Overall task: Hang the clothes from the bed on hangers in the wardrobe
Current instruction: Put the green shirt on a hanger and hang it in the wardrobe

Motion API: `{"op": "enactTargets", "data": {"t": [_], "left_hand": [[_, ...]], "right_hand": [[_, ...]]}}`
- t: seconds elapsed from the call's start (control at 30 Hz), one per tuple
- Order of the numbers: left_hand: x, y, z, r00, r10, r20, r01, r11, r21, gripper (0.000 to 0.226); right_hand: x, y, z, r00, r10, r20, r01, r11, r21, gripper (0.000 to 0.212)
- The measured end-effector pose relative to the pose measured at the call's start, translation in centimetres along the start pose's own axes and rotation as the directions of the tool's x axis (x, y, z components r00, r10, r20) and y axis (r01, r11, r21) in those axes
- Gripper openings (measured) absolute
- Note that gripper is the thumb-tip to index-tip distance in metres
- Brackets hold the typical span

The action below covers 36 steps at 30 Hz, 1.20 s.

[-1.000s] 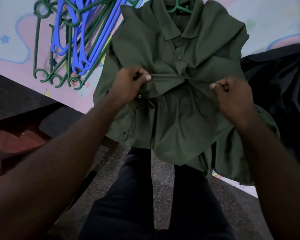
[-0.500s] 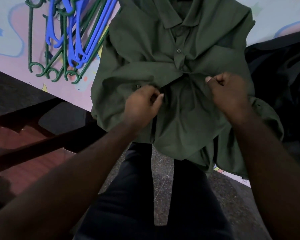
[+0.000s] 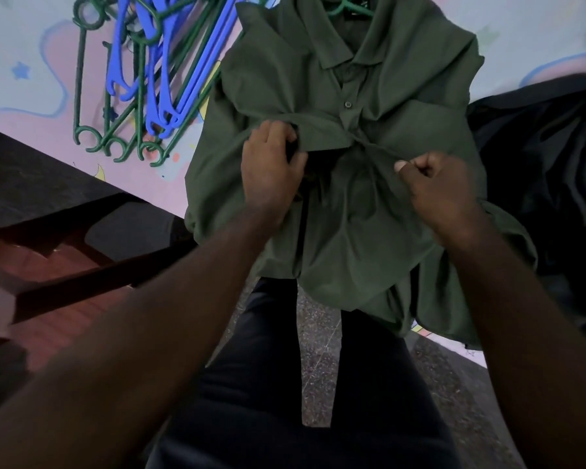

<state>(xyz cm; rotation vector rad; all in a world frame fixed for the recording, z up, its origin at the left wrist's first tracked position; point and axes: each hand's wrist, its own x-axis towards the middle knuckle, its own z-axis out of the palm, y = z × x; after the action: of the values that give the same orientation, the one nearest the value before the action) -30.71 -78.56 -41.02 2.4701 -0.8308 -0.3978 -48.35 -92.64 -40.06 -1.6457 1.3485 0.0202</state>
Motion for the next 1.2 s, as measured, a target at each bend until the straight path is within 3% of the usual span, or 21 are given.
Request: {"op": "enactTargets", "data": {"t": [0.17, 0.3, 0.5, 0.57, 0.67, 0.77, 0.87, 0.93, 1.07, 1.2], "left_hand": [[-3.1, 2.7, -5.6, 0.984, -0.088, 0.156, 0.109, 0.986, -0.128, 0.011], [-5.8, 6.8, -9.3, 0.937, -0.223, 0.269, 0.279, 0.941, -0.193, 0.009], [-7.4, 14.4, -12.9, 0.923, -0.283, 0.262, 0.364, 0.864, -0.347, 0.01], [-7.2, 16.2, -13.5, 0.913, -0.282, 0.296, 0.397, 0.784, -0.477, 0.005], [-7.3, 17.8, -14.0, 0.884, -0.342, 0.318, 0.467, 0.628, -0.623, 0.033], [-7.7, 17.9, -14.5, 0.832, -0.432, 0.348, 0.549, 0.546, -0.633, 0.044], [-8.0, 16.8, -15.1, 0.772, -0.399, 0.495, 0.635, 0.44, -0.635, 0.036], [-7.6, 15.7, -15.7, 0.777, -0.374, 0.506, 0.63, 0.464, -0.623, 0.033], [-6.7, 13.5, -17.2, 0.88, -0.341, 0.332, 0.465, 0.763, -0.448, 0.033], [-6.9, 12.4, -18.1, 0.905, -0.263, 0.335, 0.388, 0.834, -0.393, 0.017]], "right_hand": [[-2.8, -2.4, -2.3, 0.996, 0.023, 0.084, -0.023, 1.0, -0.001, 0.011], [-6.5, -6.3, -4.2, 0.992, 0.017, 0.126, -0.026, 0.997, 0.069, 0.011], [-11.7, -12.8, -6.6, 0.984, -0.004, 0.178, -0.048, 0.956, 0.288, 0.007], [-12.5, -14.0, -6.8, 0.978, 0.013, 0.21, -0.088, 0.932, 0.352, 0.011], [-13.4, -15.1, -6.8, 0.98, 0.011, 0.198, -0.088, 0.921, 0.38, 0.013], [-14.4, -15.7, -6.6, 0.987, 0.007, 0.163, -0.058, 0.948, 0.313, 0.014], [-15.3, -16.1, -5.9, 0.988, 0.037, 0.149, -0.082, 0.947, 0.31, 0.013], [-15.9, -16.4, -5.2, 0.989, 0.062, 0.133, -0.101, 0.945, 0.312, 0.021], [-16.8, -17.5, -4.2, 0.995, 0.085, 0.055, -0.099, 0.929, 0.356, 0.029], [-16.7, -18.6, -4.3, 0.999, 0.025, -0.04, -0.01, 0.943, 0.334, 0.019]]}}
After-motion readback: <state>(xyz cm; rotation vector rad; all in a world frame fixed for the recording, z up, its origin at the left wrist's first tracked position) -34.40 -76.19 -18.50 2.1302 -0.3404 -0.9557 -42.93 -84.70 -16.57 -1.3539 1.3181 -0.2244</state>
